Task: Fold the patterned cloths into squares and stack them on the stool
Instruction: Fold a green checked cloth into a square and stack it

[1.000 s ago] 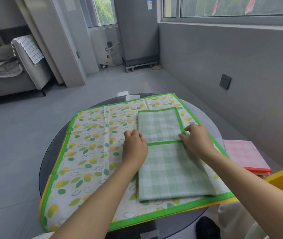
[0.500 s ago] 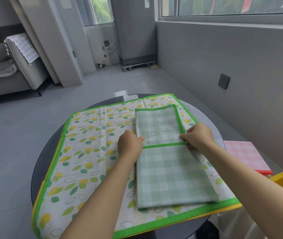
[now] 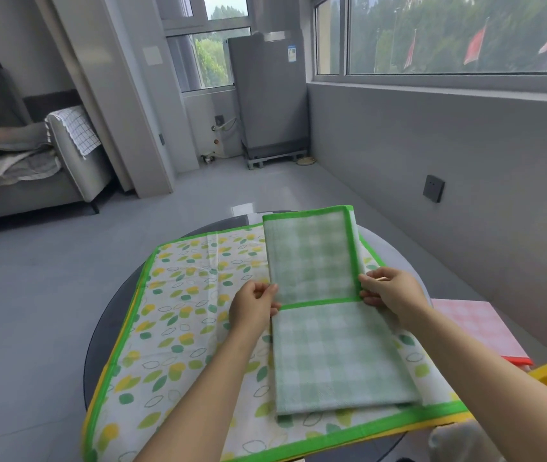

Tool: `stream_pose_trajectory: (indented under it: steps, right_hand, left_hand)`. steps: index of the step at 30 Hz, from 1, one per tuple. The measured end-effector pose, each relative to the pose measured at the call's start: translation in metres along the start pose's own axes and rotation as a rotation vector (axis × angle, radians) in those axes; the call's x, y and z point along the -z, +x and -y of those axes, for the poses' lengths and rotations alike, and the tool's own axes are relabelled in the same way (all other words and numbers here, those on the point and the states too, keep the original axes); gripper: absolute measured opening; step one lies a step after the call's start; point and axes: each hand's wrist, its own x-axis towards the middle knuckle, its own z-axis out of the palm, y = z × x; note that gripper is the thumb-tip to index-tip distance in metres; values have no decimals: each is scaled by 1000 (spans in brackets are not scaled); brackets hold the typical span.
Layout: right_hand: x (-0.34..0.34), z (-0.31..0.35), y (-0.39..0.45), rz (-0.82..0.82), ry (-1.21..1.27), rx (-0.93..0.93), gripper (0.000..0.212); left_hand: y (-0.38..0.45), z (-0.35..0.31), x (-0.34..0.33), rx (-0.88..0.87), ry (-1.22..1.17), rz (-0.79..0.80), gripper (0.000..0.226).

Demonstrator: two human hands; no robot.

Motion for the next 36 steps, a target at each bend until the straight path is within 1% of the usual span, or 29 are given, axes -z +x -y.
stream_pose_trajectory:
  steps: [3,7,10,11,13,15,18,19,21,23,27,32,34,36]
  right_hand:
    - [5,4,-5,24,94,1,27]
    - [15,5,-7,103,66,-43,41]
    - [22,6,-9,144,59,-60,39]
    - [24,6,-12,150,24,-52,36]
    - [27,6,-15,148,-138,1,32]
    - [30,7,-19,156,-275,60,25]
    - [28,7,-22,207,-393,147,14]
    - [26,8,-24,219,-458,178,16]
    - [24,8,-24,238,-625,250,28]
    - [21,8,-24,257,-761,317,32]
    - [20,6,-26,268,-822,351,33]
    - [18,3,-31,278,-907,395,39]
    - [16,4,-36,268,-999,420,40]
    - [13,6,-44,219,-1139,475,40]
  left_hand:
    - [-4,-1,4,15,-66,40,23]
    - [-11,1,9,-17,-102,72,31]
    - [-11,11,13,-32,-50,99,34]
    - [-13,12,13,-35,-50,111,32]
    - [-21,8,15,-55,-57,134,22]
    - [-28,5,16,-110,-4,159,23]
    - [-30,3,17,-169,110,222,26]
    - [-30,3,17,-182,153,248,28]
    - [-31,3,15,-199,241,284,30]
    - [-33,2,13,-213,293,286,31]
    - [-36,2,9,-247,355,236,30]
    - [-42,2,5,-303,428,218,32]
    - [-46,0,3,-347,571,196,34]
    - [-51,-6,-2,-420,757,171,34]
